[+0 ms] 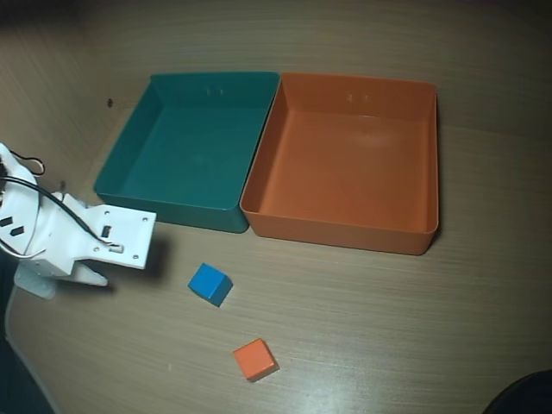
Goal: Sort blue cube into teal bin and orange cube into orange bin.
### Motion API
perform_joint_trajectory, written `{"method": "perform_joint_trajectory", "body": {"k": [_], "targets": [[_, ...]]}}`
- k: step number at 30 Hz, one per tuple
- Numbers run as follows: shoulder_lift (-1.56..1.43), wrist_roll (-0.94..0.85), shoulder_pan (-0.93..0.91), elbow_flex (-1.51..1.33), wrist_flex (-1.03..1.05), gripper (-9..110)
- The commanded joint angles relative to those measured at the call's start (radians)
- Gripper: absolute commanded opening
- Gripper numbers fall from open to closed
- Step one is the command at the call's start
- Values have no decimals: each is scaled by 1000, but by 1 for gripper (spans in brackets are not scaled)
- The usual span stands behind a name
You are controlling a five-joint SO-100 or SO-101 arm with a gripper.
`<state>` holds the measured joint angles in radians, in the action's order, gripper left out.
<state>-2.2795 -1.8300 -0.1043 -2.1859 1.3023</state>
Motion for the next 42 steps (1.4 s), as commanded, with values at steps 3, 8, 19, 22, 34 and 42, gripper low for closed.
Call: {"method": "perform_joint_trajectory", "body": {"k": [3, 8, 19, 22, 34, 42], "targets": [[219, 0, -6, 304, -2, 35], [393, 5, -8, 472, 11, 35], [643, 328, 17, 650, -2, 35], [695, 345, 41, 689, -2, 35], [925, 347, 77, 857, -2, 35], [1069, 347, 77, 953, -2, 35]]}}
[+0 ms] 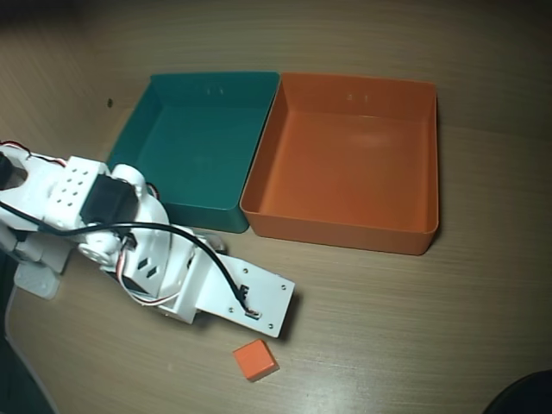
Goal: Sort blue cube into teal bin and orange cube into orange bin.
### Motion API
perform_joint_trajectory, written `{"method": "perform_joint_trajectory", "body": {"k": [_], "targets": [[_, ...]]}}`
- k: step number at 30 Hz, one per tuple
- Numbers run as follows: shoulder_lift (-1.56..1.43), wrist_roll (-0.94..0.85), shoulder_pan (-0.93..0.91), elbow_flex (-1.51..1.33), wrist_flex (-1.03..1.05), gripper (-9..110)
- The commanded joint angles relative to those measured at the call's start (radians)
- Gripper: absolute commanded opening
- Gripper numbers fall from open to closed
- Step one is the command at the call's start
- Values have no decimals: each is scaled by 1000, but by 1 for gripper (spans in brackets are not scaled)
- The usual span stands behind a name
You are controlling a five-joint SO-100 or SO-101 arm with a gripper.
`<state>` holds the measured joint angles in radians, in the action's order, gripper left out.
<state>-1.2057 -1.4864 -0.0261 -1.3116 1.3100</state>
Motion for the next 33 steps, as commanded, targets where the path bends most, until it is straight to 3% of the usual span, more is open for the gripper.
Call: {"method": "perform_joint_trajectory", "body": {"k": [1, 10, 21, 33], "targets": [[9, 3, -2, 86, -9, 35], [69, 0, -2, 86, -9, 31], [64, 2, 0, 81, -9, -6], [-249, -15, 17, 147, -9, -6]]}}
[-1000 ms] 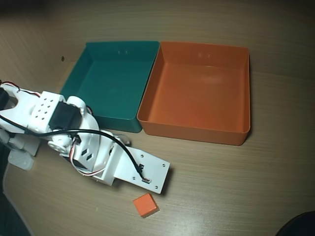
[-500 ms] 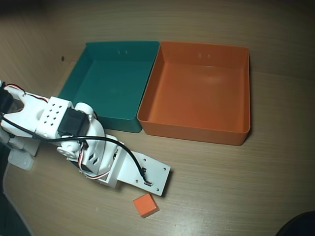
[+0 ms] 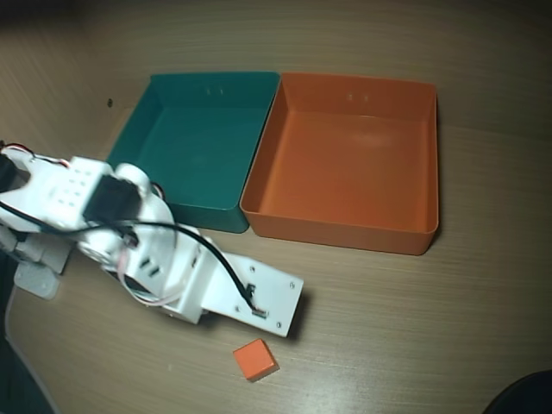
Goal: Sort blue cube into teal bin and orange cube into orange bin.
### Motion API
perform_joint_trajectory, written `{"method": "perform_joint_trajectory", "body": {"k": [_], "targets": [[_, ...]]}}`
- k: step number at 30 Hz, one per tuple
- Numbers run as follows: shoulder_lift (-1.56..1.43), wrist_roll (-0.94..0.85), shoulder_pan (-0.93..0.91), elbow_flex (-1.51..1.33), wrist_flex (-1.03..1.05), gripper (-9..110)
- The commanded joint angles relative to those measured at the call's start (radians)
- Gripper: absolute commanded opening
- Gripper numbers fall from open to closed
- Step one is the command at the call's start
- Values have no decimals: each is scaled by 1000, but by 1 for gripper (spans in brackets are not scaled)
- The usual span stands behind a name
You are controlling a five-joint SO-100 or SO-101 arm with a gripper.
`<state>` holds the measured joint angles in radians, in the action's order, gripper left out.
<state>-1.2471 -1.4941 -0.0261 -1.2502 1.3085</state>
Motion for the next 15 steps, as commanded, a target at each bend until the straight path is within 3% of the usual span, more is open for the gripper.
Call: {"method": "perform_joint_trajectory", "body": {"k": [1, 15], "targets": [[-249, -8, 35, 83, -8, -6], [-417, -6, 446, 81, 3, -6]]}}
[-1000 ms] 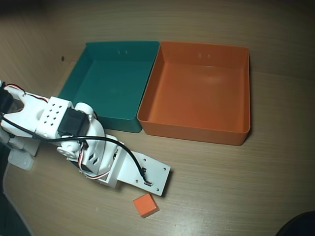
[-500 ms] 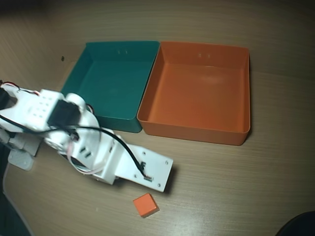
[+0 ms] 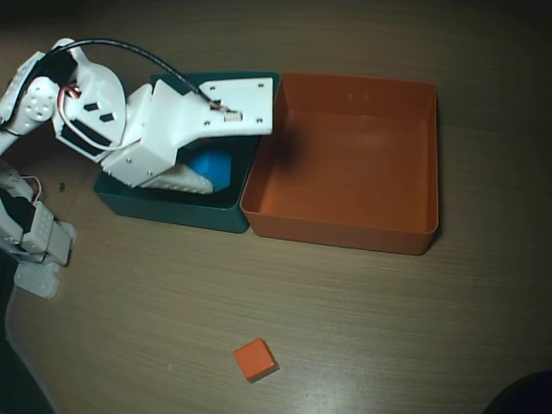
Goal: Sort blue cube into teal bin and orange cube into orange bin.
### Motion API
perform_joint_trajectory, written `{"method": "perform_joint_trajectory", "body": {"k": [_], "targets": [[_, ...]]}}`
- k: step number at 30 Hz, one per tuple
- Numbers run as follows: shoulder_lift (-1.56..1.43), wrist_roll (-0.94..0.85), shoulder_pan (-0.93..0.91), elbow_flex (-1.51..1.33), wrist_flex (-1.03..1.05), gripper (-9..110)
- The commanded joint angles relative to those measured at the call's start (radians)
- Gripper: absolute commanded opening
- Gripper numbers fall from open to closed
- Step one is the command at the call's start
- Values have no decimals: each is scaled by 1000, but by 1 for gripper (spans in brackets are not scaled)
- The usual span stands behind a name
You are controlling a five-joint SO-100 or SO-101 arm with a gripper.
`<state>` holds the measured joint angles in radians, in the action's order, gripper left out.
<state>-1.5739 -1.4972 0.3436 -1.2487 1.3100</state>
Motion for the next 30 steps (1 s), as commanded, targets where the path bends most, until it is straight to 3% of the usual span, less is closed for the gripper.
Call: {"method": "perform_joint_trajectory", "body": {"k": [1, 13, 30], "targets": [[-91, -2, 110, 80, 2, -6], [6, 6, 373, 5, -3, -6], [155, 8, 380, -34, -11, -4]]}}
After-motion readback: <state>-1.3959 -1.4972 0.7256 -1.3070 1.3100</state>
